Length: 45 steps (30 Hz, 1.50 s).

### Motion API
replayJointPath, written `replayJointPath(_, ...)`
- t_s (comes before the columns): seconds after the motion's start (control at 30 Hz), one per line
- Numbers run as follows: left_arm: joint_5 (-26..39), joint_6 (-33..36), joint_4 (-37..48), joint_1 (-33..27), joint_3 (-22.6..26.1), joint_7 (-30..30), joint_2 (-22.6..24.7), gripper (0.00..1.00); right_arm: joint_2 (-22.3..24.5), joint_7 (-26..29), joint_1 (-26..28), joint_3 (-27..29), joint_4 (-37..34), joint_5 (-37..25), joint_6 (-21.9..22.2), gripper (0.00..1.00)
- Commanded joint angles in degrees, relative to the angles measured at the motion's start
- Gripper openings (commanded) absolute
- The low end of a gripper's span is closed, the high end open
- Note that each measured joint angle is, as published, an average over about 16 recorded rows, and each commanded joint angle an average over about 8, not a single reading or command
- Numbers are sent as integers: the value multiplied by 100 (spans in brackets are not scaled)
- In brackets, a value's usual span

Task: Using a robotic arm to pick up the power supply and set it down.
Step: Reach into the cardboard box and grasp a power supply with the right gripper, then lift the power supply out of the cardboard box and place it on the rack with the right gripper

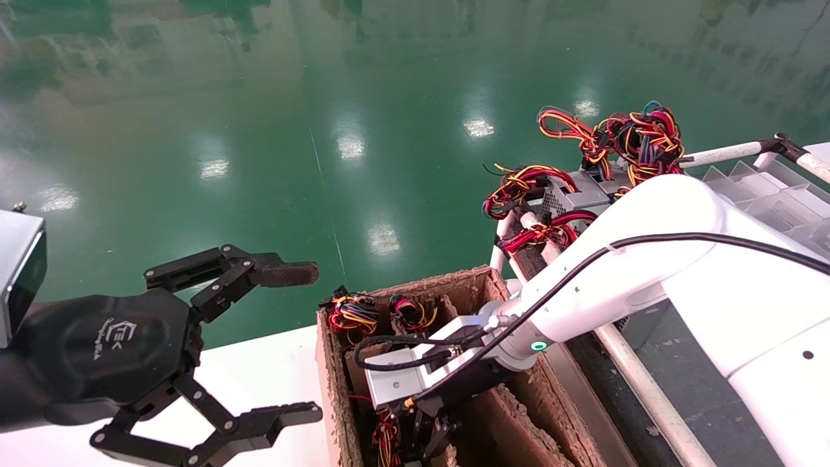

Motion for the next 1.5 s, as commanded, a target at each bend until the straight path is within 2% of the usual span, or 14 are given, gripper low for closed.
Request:
replayJointPath(0.03, 0, 0, 0, 0, 0, 0, 0, 100, -17, -46, 3, -36, -18, -9, 66, 0)
replayJointPath(0.83, -2, -1, 0, -1, 3, 1, -1, 100, -17, -2, 185, -651, 108, 258, 232, 0)
replayJointPath(1.5, -3, -2, 0, -1, 5, 2, -2, 100, 46, -116, 275, -855, 104, 443, 375, 0)
